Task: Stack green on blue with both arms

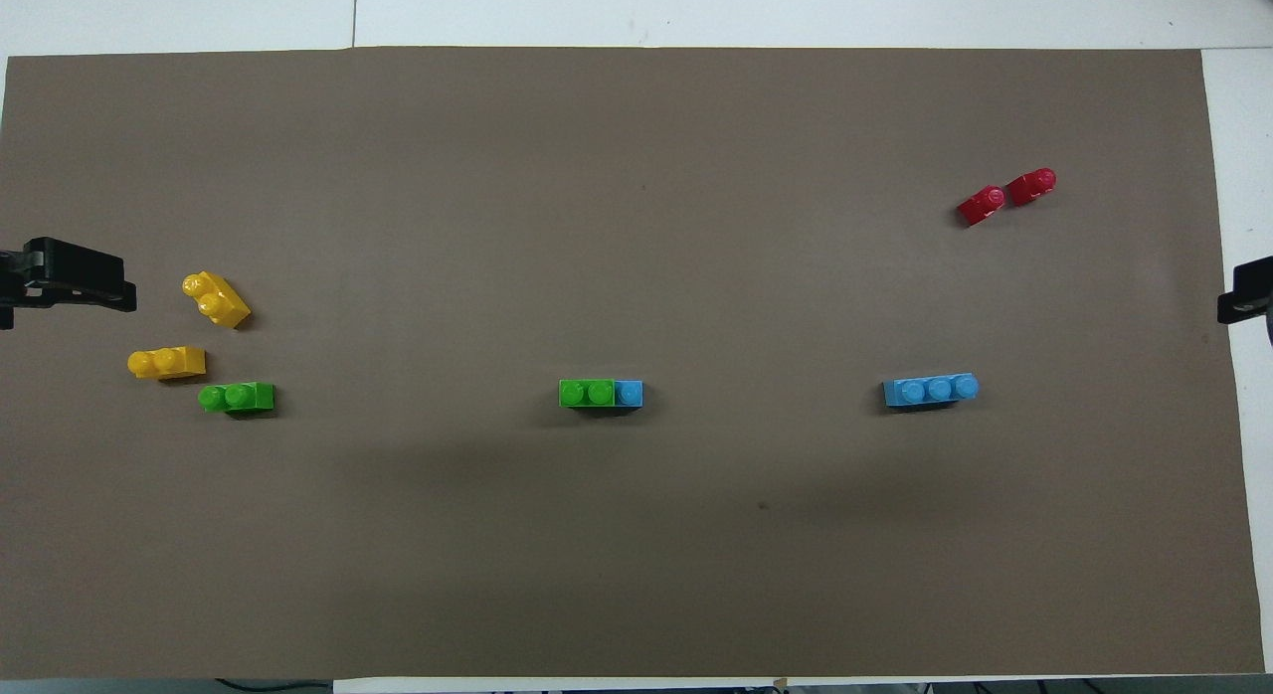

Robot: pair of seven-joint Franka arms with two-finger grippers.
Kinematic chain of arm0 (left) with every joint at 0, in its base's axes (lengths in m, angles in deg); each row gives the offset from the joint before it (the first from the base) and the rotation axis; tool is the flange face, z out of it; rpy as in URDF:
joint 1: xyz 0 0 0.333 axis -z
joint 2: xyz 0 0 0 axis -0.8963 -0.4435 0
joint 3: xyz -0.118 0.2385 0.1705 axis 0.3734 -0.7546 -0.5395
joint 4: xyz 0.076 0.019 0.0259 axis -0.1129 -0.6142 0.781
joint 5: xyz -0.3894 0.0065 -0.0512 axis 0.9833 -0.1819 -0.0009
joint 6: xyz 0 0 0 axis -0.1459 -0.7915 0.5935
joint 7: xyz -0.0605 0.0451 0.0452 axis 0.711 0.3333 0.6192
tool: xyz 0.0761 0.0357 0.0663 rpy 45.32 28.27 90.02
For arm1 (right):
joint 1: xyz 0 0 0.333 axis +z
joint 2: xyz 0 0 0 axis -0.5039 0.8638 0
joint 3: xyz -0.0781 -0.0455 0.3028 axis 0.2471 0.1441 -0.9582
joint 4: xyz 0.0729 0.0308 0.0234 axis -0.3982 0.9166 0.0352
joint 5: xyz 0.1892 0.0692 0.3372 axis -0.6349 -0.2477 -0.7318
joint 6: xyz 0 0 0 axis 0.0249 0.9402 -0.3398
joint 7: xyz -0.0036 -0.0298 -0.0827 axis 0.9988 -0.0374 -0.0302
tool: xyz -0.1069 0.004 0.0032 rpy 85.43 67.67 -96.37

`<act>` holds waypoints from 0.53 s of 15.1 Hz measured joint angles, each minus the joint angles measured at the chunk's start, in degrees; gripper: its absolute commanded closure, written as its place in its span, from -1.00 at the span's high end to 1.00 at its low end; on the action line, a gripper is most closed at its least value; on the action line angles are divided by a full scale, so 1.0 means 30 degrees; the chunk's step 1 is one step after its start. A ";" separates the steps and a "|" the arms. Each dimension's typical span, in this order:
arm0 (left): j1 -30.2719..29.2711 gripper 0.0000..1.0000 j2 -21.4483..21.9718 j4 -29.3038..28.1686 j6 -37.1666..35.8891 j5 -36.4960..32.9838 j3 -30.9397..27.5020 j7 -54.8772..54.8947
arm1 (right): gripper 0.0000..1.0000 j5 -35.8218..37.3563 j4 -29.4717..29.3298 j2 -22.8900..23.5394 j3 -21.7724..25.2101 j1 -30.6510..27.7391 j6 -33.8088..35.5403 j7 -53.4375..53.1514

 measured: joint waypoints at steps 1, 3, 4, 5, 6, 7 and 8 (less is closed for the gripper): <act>0.0000 1.00 0.0000 0.0000 0.0000 0.0000 0.0001 0.0000 | 0.95 0.0000 -0.0007 0.0001 -0.0001 0.0000 -0.0266 0.0059; 0.0000 1.00 0.0000 0.0000 0.0001 0.0000 0.0001 0.0000 | 0.95 0.0000 -0.0030 0.0002 -0.0001 0.0000 -0.0623 0.0091; 0.0000 1.00 0.0000 0.0000 0.0001 0.0000 0.0001 0.0000 | 0.95 0.0000 -0.0046 0.0002 -0.0001 0.0000 -0.0697 0.0097; 0.0000 1.00 0.0000 0.0000 0.0001 0.0000 0.0001 0.0000 | 0.95 0.0000 -0.0064 0.0002 -0.0001 0.0000 -0.0708 0.0103; 0.0000 1.00 0.0000 0.0000 0.0001 0.0000 0.0001 0.0000 | 0.95 0.0000 -0.0078 0.0002 -0.0001 0.0000 -0.0708 0.0135; 0.0000 1.00 0.0000 0.0000 0.0001 0.0000 0.0001 0.0000 | 0.95 0.0001 -0.0087 0.0002 -0.0001 -0.0001 -0.0708 0.0285; 0.0000 1.00 0.0000 0.0000 0.0001 0.0000 0.0001 0.0000 | 0.95 0.0008 -0.0097 0.0002 -0.0001 -0.0006 -0.0708 0.0683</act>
